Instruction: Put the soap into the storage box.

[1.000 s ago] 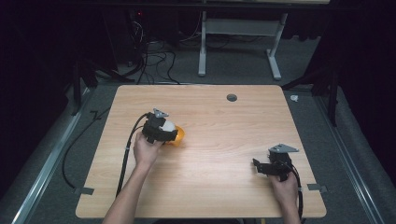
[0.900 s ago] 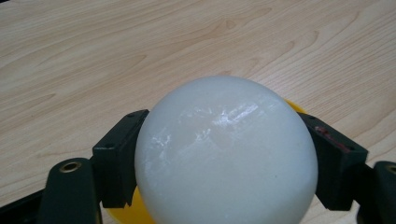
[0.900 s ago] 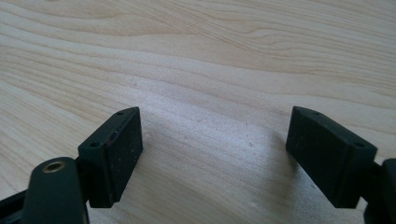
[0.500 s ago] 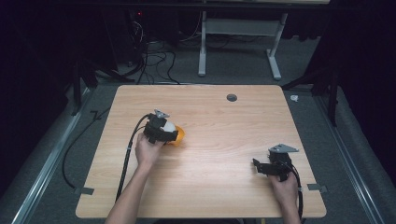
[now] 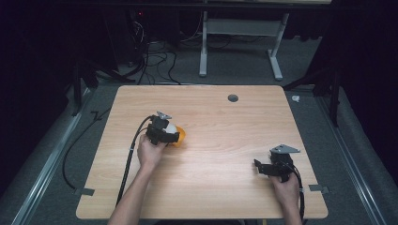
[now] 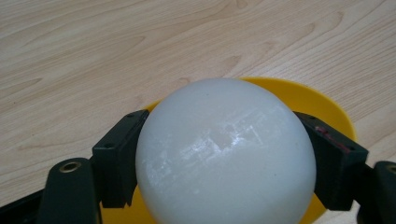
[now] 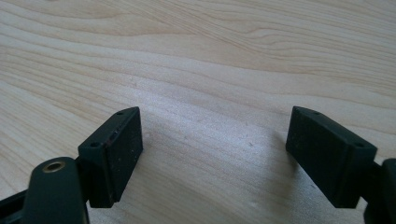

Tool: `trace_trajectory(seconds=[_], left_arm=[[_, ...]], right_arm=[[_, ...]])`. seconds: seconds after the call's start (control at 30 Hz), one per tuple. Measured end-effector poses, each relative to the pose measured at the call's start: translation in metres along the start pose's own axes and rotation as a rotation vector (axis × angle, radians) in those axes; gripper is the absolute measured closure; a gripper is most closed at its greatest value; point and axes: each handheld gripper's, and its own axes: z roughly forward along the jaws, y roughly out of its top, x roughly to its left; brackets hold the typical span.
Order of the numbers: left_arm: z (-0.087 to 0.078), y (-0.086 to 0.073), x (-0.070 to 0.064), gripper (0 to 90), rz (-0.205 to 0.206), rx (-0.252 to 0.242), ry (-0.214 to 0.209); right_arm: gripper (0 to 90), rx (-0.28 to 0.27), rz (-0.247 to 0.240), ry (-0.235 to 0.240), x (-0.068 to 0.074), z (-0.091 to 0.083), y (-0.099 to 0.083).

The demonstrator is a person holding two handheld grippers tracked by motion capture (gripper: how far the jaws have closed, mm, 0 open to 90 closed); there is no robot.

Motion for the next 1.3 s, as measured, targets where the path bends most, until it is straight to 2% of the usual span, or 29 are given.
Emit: trace_trajectory(seconds=[0.33, 0.43, 0.6, 0.73, 1.23, 1.3], left_arm=[[0.006, -0.001, -0.003, 24.0, -0.003, 0.023, -0.006], [0.005, -0.001, -0.003, 23.9, 0.000, 0.009, -0.003], [-0.004, 0.003, -0.002, 22.6, -0.001, -0.043, -0.004], [-0.011, 0.003, -0.001, 20.8, 0.011, -0.050, -0.001], [-0.036, 0.004, 0.004, 19.5, -0.001, -0.106, -0.022], [-0.039, 0.004, 0.004, 19.5, 0.004, -0.110, -0.015]], right_arm=[[19.7, 0.000, 0.000, 0.000, 0.000, 0.000, 0.000], [19.6, 0.000, 0.001, 0.000, 0.000, 0.000, 0.000], [19.6, 0.000, 0.000, 0.000, 0.000, 0.000, 0.000], [19.6, 0.000, 0.001, -0.001, 0.000, 0.000, 0.000], [19.6, 0.001, 0.003, 0.000, 0.000, 0.000, 0.000], [19.6, 0.001, 0.003, 0.000, 0.000, 0.000, 0.000]])
